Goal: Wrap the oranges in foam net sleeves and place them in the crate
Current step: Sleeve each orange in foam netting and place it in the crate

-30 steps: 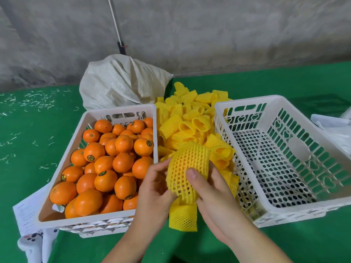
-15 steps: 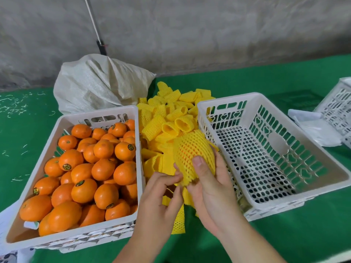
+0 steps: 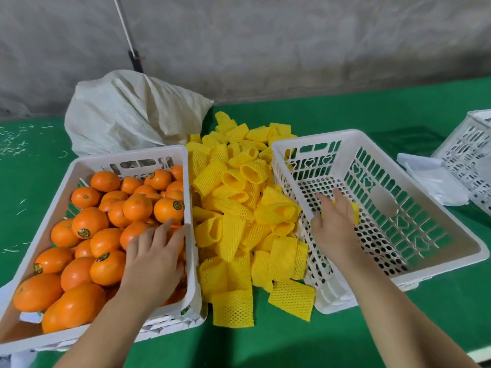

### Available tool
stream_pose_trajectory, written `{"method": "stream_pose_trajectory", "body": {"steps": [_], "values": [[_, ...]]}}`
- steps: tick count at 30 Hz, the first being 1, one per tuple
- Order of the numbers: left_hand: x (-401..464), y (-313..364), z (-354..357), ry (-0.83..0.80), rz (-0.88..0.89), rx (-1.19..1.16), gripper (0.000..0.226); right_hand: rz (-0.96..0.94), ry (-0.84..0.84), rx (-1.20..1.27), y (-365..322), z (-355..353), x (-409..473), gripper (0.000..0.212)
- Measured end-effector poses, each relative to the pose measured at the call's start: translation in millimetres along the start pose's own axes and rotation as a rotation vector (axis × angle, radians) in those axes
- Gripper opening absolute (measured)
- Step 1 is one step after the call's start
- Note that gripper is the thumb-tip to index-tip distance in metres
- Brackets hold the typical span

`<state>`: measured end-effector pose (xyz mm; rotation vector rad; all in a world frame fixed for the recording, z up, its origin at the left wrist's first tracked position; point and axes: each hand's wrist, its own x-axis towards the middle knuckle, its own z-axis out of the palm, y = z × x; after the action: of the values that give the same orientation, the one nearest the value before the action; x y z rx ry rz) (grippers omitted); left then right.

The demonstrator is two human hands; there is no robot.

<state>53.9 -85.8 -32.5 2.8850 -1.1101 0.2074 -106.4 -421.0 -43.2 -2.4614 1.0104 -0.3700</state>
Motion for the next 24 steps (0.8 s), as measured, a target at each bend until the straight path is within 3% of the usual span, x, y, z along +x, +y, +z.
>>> {"method": "stream_pose_trajectory", "body": {"steps": [4, 12, 15, 18, 21, 24], "values": [[5.4, 0.4, -1.0, 0.005, -0.014, 0.131, 0.073, -0.393, 0.024, -0.292, -23.7, 27.0, -12.9, 0.060], [-1.7, -6.4, -20.8, 0.035, -0.165, -0.136, 0.084, -0.253, 0.084, -0.384, -37.7, 41.0, 9.2, 0.076], [-8.9, -0.5, -24.7, 0.112, -0.202, -0.386, 0.083, -0.235, 0.101, -0.370, -41.7, 41.1, 13.1, 0.062], [-12.9, 10.4, -26.7, 0.118, -0.210, -0.764, 0.083, -0.274, 0.157, -0.250, -44.0, 41.2, 11.3, 0.025], [-16.7, 23.0, -24.7, 0.112, -0.175, -0.929, 0.079, -0.300, 0.150, 0.006, -49.4, 41.6, 2.1, 0.016], [-17.1, 34.5, -21.6, 0.091, -0.167, -1.080, 0.069, -0.203, -0.005, 0.515, -69.4, 32.9, -13.3, 0.013]]}}
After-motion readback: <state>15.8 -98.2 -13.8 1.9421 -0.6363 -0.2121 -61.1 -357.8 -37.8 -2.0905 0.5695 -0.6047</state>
